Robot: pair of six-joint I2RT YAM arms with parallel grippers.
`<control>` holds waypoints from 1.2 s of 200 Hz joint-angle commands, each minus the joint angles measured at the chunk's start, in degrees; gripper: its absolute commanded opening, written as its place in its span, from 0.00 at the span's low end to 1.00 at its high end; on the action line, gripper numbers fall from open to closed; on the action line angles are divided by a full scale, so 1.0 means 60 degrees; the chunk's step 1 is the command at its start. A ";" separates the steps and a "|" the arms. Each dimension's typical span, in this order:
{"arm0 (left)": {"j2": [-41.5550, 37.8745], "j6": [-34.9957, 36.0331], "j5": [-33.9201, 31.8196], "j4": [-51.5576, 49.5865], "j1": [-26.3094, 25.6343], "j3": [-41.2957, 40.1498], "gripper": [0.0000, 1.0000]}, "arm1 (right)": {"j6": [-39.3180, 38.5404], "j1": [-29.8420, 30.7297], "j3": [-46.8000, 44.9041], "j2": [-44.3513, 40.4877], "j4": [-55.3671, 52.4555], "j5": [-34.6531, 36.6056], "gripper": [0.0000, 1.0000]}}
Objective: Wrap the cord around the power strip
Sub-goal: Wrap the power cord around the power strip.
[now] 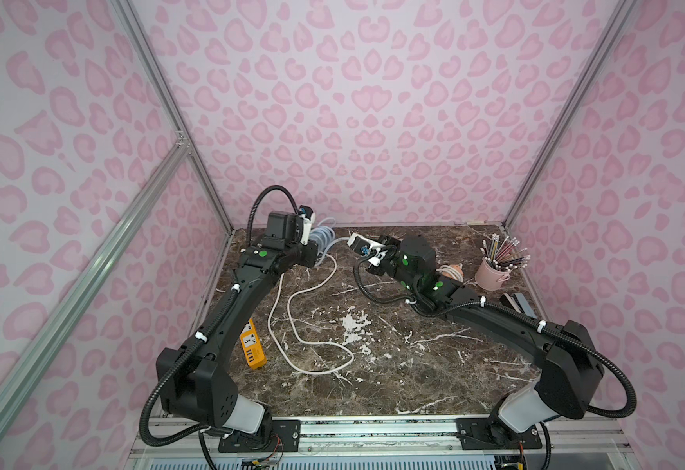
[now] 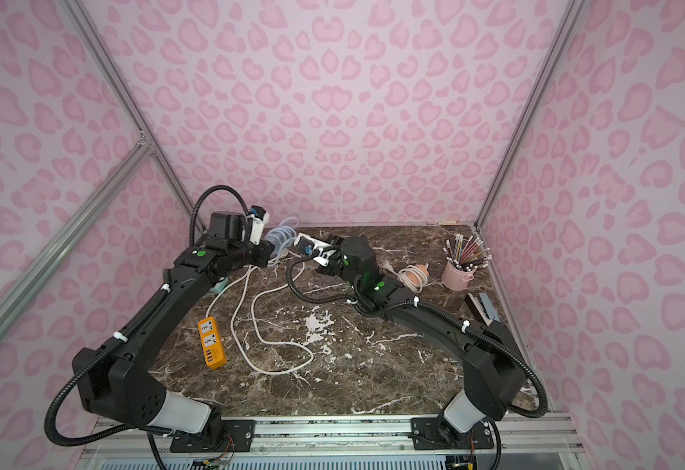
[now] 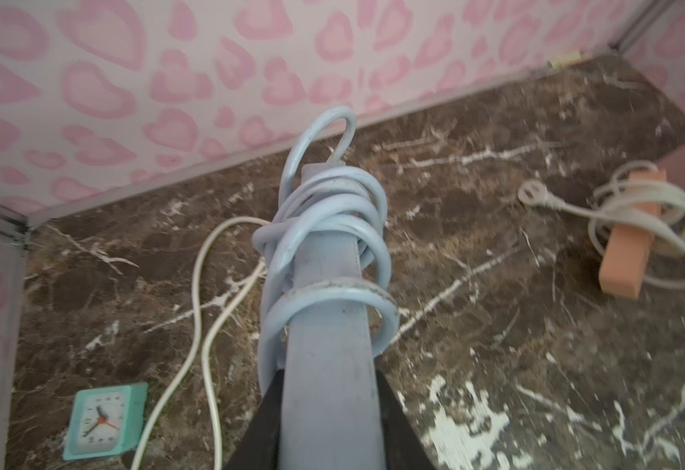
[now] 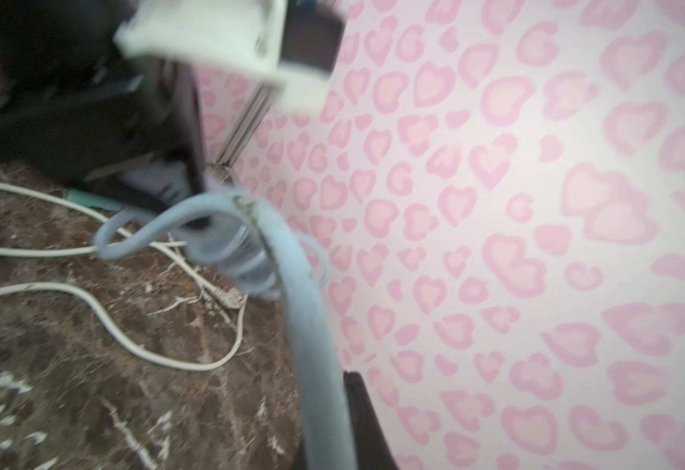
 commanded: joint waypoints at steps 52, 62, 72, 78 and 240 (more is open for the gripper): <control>-0.0443 0.2034 0.4921 -0.1972 -0.1865 -0.0024 0.03 | -0.0407 -0.2364 0.4903 0.3007 -0.3752 -0.3379 0.00; -0.0573 0.2322 0.5840 -0.2007 -0.1986 -0.0097 0.03 | -0.0381 -0.2621 0.5369 0.3408 -0.4358 -0.3881 0.00; -0.0799 0.2538 0.6689 -0.1898 -0.2013 -0.0201 0.03 | -0.0290 -0.2929 0.5895 0.3777 -0.5061 -0.4546 0.00; -0.0943 0.2651 0.7055 -0.1821 -0.2009 -0.0214 0.03 | -0.0161 -0.3095 0.6169 0.3959 -0.5445 -0.4991 0.00; -0.2608 -0.0509 0.9341 0.3411 -0.0237 -0.0430 0.03 | 0.3260 -0.3888 0.2012 0.2737 -0.3187 -0.9720 0.30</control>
